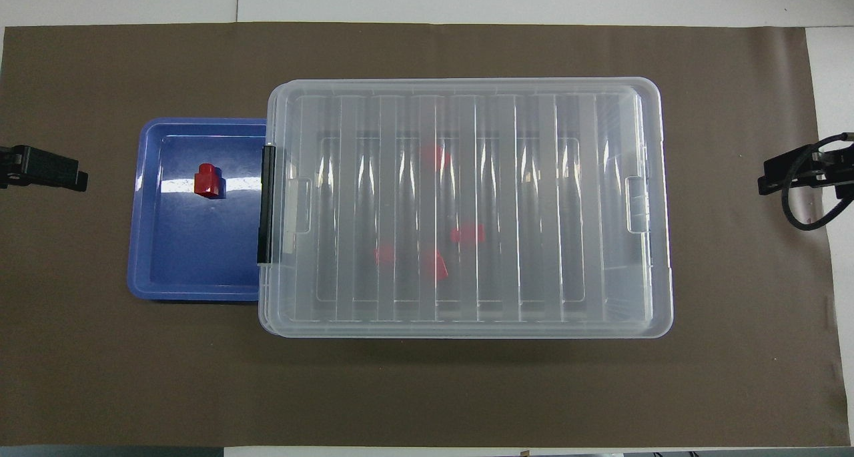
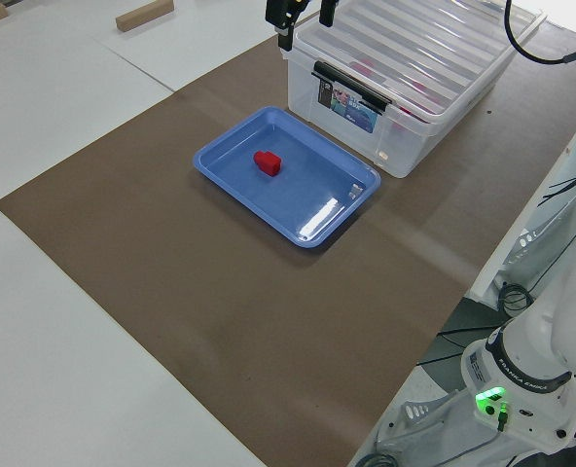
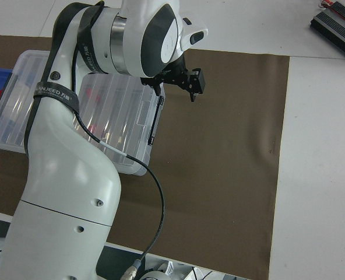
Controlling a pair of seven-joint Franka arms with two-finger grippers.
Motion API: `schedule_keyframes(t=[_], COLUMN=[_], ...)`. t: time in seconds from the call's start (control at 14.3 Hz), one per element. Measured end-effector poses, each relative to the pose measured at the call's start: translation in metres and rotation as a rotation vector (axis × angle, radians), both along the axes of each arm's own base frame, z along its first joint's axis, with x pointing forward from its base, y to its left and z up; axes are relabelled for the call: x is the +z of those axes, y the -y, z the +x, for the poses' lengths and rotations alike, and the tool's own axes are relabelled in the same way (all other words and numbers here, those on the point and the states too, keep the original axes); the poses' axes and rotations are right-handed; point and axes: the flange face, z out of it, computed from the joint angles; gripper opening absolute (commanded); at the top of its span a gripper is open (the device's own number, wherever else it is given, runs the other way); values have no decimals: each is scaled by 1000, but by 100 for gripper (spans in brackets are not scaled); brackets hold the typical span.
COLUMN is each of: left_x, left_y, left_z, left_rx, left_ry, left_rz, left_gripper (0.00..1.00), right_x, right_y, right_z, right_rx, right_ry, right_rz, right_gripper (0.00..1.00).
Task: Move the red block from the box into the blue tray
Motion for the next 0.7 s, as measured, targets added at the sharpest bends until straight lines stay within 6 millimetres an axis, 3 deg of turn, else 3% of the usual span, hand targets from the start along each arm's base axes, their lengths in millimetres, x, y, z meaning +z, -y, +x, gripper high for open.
schedule_keyframes(t=[0.35,0.7], left_x=[0,0], left_y=[-2,-1], left_z=[0,0], left_rx=[4,2], left_ry=[-1,-3], left_rz=[0,0], left_gripper=[100,100], right_x=[18,16], right_y=[-3,-3], right_z=[-8,-9], right_rx=[3,4], right_ry=[31,28], right_rz=[-4,-4], right_gripper=[100,100])
